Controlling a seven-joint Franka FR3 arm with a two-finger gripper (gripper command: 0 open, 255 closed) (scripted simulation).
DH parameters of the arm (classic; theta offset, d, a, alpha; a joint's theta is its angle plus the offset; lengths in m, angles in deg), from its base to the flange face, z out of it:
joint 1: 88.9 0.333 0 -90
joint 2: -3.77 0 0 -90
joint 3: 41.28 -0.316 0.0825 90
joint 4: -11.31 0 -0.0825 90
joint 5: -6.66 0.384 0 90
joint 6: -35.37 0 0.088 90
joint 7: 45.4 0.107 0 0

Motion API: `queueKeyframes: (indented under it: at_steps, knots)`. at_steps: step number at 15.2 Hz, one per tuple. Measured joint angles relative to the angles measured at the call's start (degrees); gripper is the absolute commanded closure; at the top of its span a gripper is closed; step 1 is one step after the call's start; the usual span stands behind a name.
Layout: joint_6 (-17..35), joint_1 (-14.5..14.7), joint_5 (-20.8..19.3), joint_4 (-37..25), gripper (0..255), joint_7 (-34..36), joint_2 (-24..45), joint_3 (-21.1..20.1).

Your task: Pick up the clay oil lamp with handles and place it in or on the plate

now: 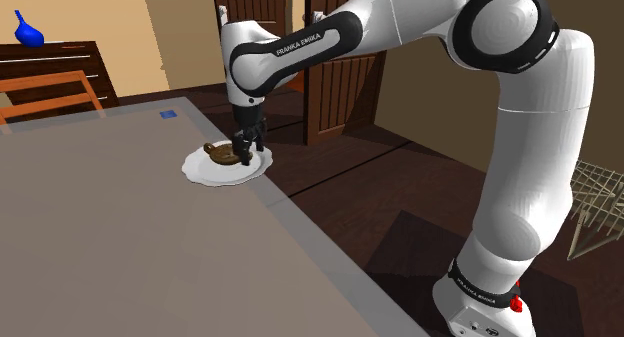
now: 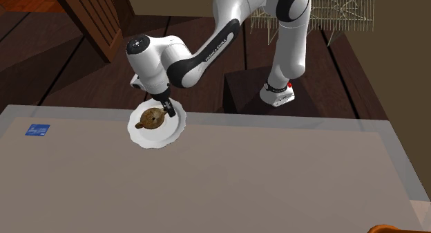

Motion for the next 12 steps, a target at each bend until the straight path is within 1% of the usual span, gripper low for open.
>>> queueKeyframes:
  at_steps: [3,4,7,12]
  knots:
    - [0.0,0.0,0.0,0.0,0,0.0,0.0,0.0]
    - [-0.76,-0.11,0.15,-0.62,0,-0.26,-0.18,0.0]
    - [-5.27,-0.21,1.0,-4.0,0,-0.77,-1.57,-0.31]
    - [-6.66,-0.06,1.04,-5.34,0,-0.72,-1.55,-0.39]
